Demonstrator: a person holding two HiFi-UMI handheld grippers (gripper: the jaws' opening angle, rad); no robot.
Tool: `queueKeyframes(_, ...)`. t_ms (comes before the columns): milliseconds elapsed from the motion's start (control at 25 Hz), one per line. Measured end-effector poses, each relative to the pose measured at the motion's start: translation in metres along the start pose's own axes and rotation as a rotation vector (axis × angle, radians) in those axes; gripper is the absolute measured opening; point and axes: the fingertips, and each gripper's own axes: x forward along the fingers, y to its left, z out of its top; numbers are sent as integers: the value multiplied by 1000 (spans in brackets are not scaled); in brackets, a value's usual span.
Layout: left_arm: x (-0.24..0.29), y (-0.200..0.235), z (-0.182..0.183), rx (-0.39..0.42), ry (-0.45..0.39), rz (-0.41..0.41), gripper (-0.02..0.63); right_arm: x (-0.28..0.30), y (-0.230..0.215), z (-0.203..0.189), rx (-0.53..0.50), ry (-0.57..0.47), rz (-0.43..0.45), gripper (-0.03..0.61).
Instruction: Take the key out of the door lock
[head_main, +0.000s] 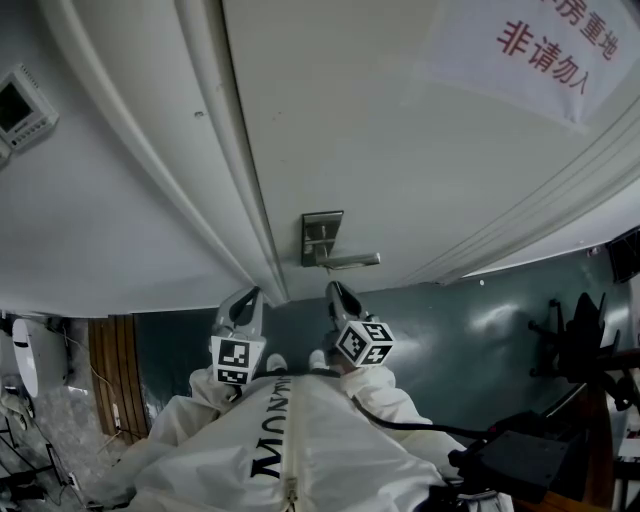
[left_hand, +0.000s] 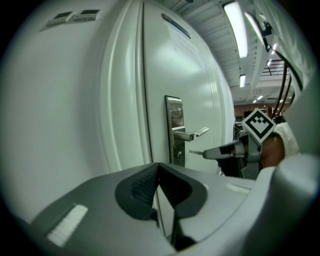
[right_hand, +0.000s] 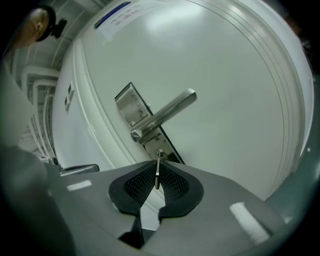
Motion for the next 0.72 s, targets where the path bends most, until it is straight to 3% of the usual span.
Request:
queueKeyframes(360, 3, -10, 3, 4, -3, 11, 0, -14, 21, 12, -481, 78, -70, 21)
queueKeyframes(720, -4, -21, 0, -11, 25, 98, 0, -28, 23, 12, -514, 89, 29, 21)
